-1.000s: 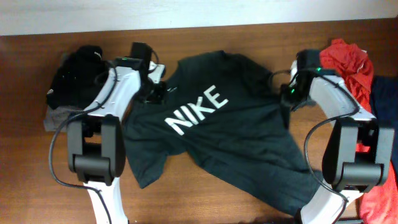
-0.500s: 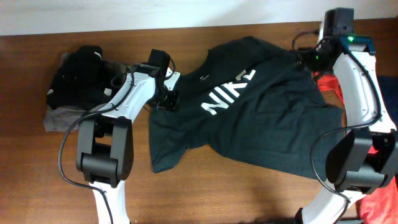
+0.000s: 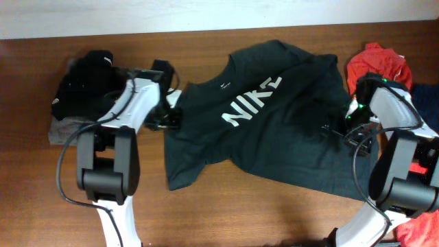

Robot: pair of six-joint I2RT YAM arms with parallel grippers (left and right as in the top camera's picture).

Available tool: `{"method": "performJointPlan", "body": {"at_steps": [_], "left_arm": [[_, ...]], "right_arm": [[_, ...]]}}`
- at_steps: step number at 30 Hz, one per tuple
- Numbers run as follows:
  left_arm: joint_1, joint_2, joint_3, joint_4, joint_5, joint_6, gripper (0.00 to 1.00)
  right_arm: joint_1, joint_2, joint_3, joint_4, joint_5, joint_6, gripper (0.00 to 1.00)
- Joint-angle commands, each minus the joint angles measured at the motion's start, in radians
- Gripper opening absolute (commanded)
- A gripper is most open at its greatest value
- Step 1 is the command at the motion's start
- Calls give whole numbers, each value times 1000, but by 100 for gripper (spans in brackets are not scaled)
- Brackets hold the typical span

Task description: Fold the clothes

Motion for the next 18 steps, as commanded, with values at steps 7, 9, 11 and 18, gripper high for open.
{"method": "performJointPlan", "body": {"at_steps": [7,9,11,18], "left_arm": [[61,-34,-59,-192,172,-14,64],[27,-34,-128,-119,169,-14,65],[9,-34,-195,-32,169,-14,65],[8,-34,-259,195,40,-53,64]], "right_arm": [[-96,-43,-3,-70,-97,-53,94],[-96,-54,-3,-74,-114,-55,94],[-96,-60,-3,-81,-120,-65,94],[-95,-61,-3,-78,-123,-82,95]]}}
